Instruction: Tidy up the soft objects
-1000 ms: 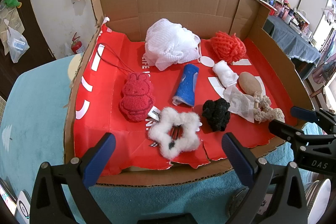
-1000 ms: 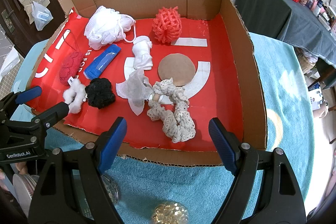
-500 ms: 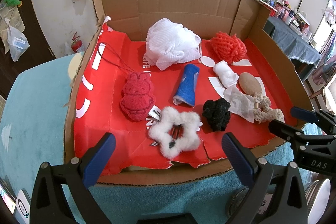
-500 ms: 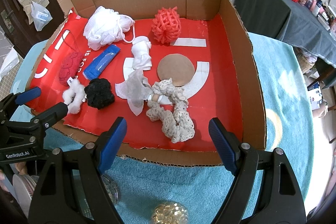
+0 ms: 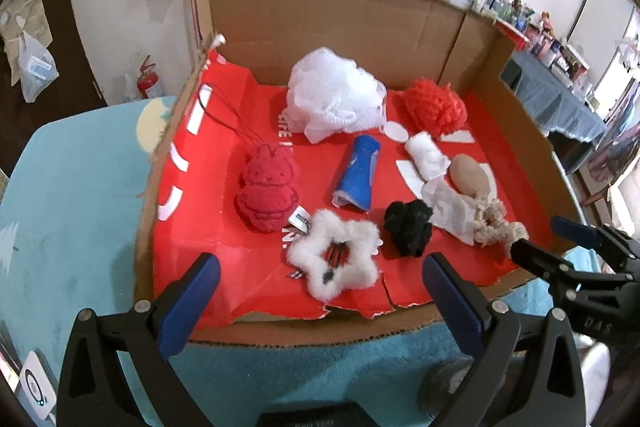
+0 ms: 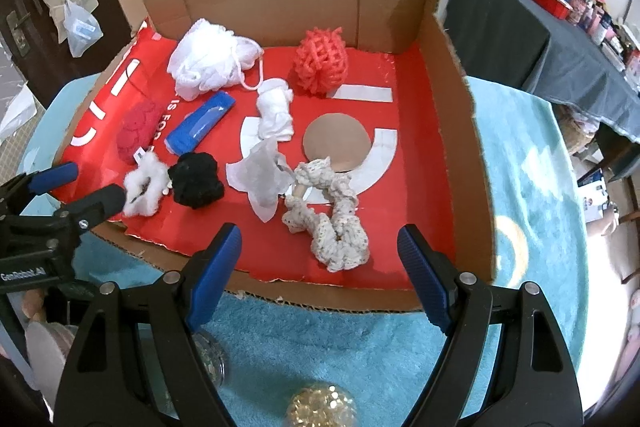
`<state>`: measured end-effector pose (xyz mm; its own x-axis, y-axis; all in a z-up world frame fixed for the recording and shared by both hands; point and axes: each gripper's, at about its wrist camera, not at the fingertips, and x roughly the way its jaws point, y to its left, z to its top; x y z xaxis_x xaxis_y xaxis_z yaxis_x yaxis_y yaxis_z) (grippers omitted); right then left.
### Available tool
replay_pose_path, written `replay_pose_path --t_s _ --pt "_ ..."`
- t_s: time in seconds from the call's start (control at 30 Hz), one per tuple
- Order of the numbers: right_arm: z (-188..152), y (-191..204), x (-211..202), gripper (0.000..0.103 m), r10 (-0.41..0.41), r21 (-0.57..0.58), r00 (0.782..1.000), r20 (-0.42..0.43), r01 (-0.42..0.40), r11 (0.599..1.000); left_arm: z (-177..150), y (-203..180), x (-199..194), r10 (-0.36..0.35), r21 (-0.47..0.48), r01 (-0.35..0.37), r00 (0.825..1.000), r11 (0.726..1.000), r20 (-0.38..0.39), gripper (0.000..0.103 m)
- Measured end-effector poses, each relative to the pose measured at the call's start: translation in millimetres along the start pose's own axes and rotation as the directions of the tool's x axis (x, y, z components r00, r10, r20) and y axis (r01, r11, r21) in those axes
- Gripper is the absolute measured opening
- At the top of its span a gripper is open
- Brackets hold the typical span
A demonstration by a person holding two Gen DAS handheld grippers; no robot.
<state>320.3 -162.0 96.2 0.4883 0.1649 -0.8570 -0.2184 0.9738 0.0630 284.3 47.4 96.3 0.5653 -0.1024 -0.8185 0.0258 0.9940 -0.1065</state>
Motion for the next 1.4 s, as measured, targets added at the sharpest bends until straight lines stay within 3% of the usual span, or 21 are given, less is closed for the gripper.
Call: replay_pose_path --t_s 0.1,0.3,0.37,0.43,0.6,0.77,0.9,1.07,1.23,1.4 --pt "0 -8 -20 0.08 -0.001 0.027 0.999 0.046 0.0 1.0 -2 -2 -26 0.023 0.02 -0.024 0.997 1.0 0.077 0.103" --pt "-18 -15 -87 0.08 -0.006 0.039 0.981 0.196 -0.001 0.999 -31 -12 -88 0.014 0.049 -0.026 0.973 0.998 0.232 0.103" --pt "-38 -11 -112 0.084 -0.011 0.021 0.968 0.251 0.006 1.0 -50 -17 -106 0.001 0.064 -0.019 0.961 0.998 0.275 0.103" --pt "-57 -5 -128 0.094 -0.009 -0.005 0.955 0.298 0.011 1.0 -67 -21 -118 -0.018 0.066 -0.002 0.953 0.998 0.302 0.103" --pt "-120 19 -146 0.096 0.005 -0.074 0.932 0.363 0.023 0.997 -116 -29 -131 -0.052 0.065 0.033 0.943 0.997 0.327 0.103" --pt "-164 25 -128 0.096 0.003 -0.04 0.938 0.348 0.011 0.999 -155 -38 -117 -0.031 0.064 0.012 0.949 0.998 0.312 0.103" --pt "-184 24 -97 0.096 -0.042 -0.015 0.953 0.3 0.049 0.999 -172 -42 -91 -0.02 0.083 -0.001 0.967 0.997 0.255 0.103" --pt "-197 18 -59 0.096 -0.059 0.009 0.974 0.221 0.058 0.998 -186 -38 -58 0.005 0.048 -0.014 0.986 0.999 0.169 0.103" --pt "-205 14 -45 0.096 -0.093 0.028 0.977 0.19 0.089 0.996 -192 -38 -43 0.062 0.047 -0.068 0.992 0.997 0.113 0.103" --pt "-206 2 -39 0.096 -0.08 0.08 0.984 0.161 0.068 0.994 -196 -41 -41 0.111 0.052 -0.116 0.989 0.992 0.097 0.103"
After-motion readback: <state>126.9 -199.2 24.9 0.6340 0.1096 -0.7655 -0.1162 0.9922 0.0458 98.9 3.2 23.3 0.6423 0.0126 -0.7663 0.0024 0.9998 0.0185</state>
